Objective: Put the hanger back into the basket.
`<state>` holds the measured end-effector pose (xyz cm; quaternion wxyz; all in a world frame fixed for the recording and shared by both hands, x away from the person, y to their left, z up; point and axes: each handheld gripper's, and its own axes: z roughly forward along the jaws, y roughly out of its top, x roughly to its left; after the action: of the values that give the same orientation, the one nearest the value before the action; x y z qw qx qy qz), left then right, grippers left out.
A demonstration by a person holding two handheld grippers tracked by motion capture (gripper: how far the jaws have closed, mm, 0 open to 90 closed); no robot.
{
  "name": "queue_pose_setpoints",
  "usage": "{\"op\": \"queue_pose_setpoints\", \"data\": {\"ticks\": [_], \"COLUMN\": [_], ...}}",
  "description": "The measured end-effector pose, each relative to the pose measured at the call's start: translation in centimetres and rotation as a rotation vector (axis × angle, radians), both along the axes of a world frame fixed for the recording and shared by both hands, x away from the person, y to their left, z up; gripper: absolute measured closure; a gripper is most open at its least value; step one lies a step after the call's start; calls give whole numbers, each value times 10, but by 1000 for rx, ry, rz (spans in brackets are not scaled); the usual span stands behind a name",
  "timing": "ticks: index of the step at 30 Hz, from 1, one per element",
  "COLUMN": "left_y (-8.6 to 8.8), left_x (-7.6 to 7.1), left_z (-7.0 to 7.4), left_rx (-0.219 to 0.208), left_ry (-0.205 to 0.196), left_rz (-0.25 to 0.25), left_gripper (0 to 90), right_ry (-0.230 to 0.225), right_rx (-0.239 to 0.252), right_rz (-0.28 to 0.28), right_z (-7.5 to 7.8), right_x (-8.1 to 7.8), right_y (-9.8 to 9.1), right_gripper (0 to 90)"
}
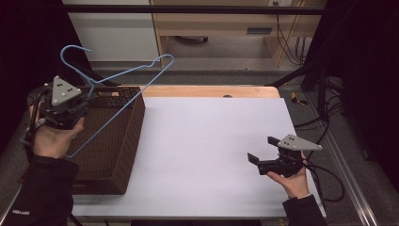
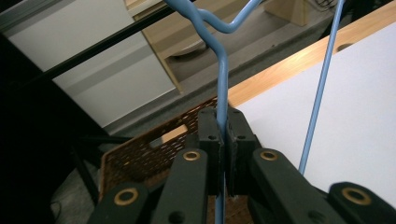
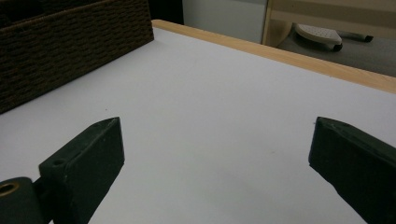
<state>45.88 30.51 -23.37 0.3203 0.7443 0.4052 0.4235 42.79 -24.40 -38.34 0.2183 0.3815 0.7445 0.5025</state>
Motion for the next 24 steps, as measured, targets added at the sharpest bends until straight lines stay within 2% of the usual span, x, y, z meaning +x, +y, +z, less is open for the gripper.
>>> {"op": "queue_pose_setpoints", "data": {"ticks": [5, 12, 19, 24], "left_y": [20, 40, 50, 58], "left_x": [4, 10, 17, 22], "left_z": [-7, -21, -40, -55], "left_rx": [12, 49, 63, 93], "left_ry": [8, 48, 85, 115], "left_rz": [42, 127, 182, 231], "left_gripper": [869, 868, 869, 868], "right_ry": [-1, 9, 3, 3], "right_rx": [-2, -7, -3, -2], "right_rz": [0, 9, 10, 11], "right_z": [0, -2, -1, -1], "right_x": [0, 1, 1, 0], "right_y": [0, 2, 1, 2], "right_gripper": [41, 40, 39, 40]}}
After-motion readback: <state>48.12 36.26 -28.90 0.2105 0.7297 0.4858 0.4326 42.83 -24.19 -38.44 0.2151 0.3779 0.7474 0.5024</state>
